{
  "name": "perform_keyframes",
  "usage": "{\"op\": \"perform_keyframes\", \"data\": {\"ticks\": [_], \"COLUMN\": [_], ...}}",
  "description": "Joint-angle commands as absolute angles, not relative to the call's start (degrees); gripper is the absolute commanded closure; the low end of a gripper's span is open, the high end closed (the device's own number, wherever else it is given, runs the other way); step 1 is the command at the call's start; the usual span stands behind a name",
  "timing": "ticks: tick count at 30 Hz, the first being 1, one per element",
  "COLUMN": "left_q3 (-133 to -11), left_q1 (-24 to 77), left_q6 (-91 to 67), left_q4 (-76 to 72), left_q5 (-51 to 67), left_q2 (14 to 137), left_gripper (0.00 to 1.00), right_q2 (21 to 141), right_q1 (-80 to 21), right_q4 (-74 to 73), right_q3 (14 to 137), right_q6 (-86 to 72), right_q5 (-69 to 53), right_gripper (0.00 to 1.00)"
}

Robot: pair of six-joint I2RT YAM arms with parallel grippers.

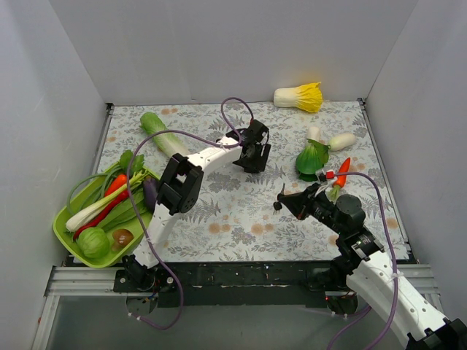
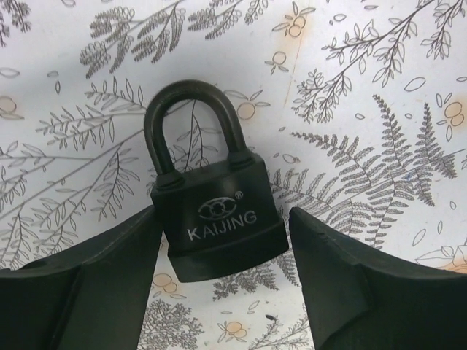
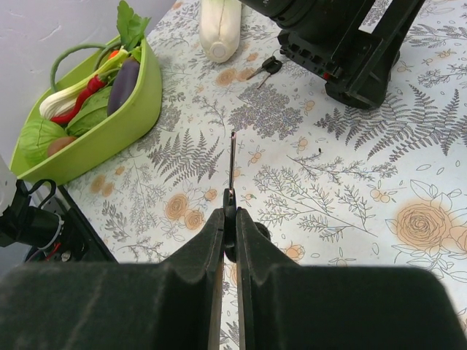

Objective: Unlock with the key

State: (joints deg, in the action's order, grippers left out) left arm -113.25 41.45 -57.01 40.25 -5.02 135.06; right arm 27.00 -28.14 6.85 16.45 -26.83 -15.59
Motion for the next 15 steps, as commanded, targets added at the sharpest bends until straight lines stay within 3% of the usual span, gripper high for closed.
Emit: {"op": "perform_keyframes", "data": {"ticks": [1, 5, 7, 9, 10, 12, 13, 15], "left_q3": [-115.3, -115.0, -115.0, -114.8, -114.5, -114.0, -113.7, -112.2], "left_q1": [41.2, 41.2, 41.3, 41.2, 41.1, 41.0, 41.0, 40.6], "left_q6": [-55.2, -54.8, -54.3, -54.2, -54.1, -54.1, -54.3, -55.2], "left_q4": [42.0, 42.1, 42.1, 42.0, 41.9, 41.5, 41.3, 40.2], "left_q5": [-5.4, -5.3, -6.1, -6.6, -6.7, -6.4, -5.7, -4.2], "left_q2": [137.6, 138.3, 138.6, 138.7, 138.6, 138.5, 138.4, 137.2], "left_gripper": [0.35, 0.37, 0.45, 0.57, 0.68, 0.82, 0.96, 1.0], "right_q2": [26.6, 26.5, 26.5, 26.1, 26.1, 26.0, 26.1, 26.2], "right_q1": [-27.9, -27.9, -27.9, -27.9, -27.9, -27.9, -27.9, -27.9], "right_q4": [10.1, 9.7, 9.3, 8.8, 8.6, 8.2, 8.0, 6.8], "right_q3": [16.2, 16.2, 16.2, 16.2, 16.2, 16.2, 16.2, 16.3], "right_q6": [-26.8, -26.8, -26.8, -26.7, -26.6, -26.6, -26.5, -26.3], "right_q5": [-16.1, -16.3, -16.3, -16.2, -16.0, -15.8, -15.7, -15.6], "right_gripper": [0.99, 0.99, 0.99, 0.99, 0.99, 0.99, 0.99, 0.99]}}
